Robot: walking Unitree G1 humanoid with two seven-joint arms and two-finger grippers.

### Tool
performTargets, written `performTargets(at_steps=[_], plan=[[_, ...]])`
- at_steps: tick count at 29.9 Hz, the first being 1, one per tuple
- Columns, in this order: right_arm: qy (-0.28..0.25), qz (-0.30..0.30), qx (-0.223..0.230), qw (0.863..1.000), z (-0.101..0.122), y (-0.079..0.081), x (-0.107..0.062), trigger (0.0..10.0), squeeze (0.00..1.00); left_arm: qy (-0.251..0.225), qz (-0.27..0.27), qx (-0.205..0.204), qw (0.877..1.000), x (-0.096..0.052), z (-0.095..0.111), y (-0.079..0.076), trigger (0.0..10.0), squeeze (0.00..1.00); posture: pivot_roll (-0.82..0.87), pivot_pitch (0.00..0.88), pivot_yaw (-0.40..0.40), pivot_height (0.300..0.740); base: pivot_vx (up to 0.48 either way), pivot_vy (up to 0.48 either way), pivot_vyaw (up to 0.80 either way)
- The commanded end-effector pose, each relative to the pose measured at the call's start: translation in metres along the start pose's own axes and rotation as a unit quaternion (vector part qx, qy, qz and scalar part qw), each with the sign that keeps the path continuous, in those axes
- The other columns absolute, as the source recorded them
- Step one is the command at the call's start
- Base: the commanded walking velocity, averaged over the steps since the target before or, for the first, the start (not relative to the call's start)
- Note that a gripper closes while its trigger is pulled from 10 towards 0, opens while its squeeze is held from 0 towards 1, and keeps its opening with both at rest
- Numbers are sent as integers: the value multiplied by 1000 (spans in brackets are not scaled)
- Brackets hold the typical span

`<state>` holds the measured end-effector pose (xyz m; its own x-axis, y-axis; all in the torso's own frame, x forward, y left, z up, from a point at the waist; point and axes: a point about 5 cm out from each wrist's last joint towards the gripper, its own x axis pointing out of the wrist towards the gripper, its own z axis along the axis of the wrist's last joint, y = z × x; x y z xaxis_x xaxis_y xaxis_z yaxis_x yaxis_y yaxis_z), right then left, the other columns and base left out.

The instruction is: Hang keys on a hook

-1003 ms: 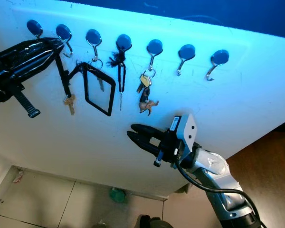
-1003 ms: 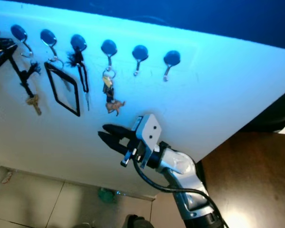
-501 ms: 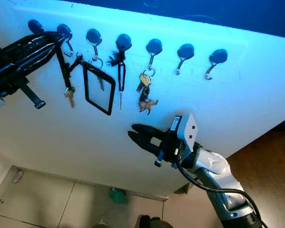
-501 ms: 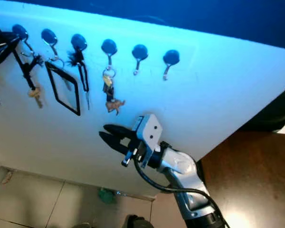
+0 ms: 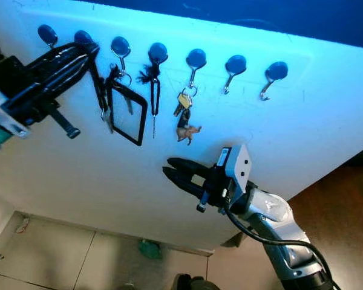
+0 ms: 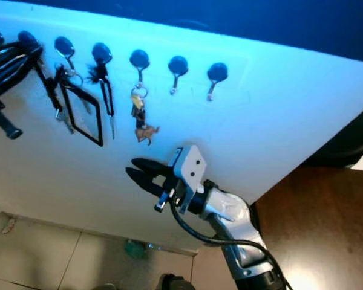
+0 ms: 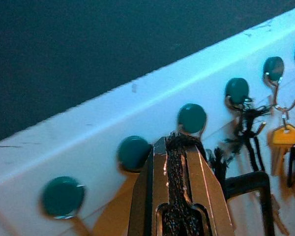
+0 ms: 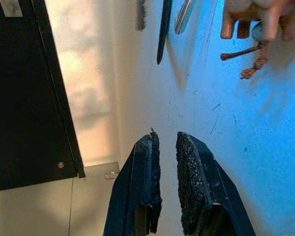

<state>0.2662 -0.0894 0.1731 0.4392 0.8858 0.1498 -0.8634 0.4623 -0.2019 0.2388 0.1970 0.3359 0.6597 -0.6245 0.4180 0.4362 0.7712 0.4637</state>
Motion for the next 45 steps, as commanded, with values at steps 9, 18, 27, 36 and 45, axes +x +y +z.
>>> performTargets(at_steps=[9,18,27,36,45], plan=[[3,0,-2,1000,-1,0,-1,10000,0,-16,-34,-70,997,11,-10,-30,10000,0,76,68,34,740,0,0,0],[4,0,-1,1000,-1,0,-2,10000,0,12,-11,-43,999,3,-14,-18,10000,0,82,68,31,740,0,0,0],[5,1,-1,1000,-1,0,-3,10000,0,13,28,9,999,-8,1,8,10000,0,80,70,26,740,0,0,0],[3,6,-1,1000,-1,0,0,10000,0,-8,44,18,999,-11,10,18,10000,0,82,68,21,740,0,0,0],[6,3,-1,1000,-1,0,-3,10000,0,-6,56,13,998,-10,5,21,10000,0,79,71,23,740,0,0,0]])
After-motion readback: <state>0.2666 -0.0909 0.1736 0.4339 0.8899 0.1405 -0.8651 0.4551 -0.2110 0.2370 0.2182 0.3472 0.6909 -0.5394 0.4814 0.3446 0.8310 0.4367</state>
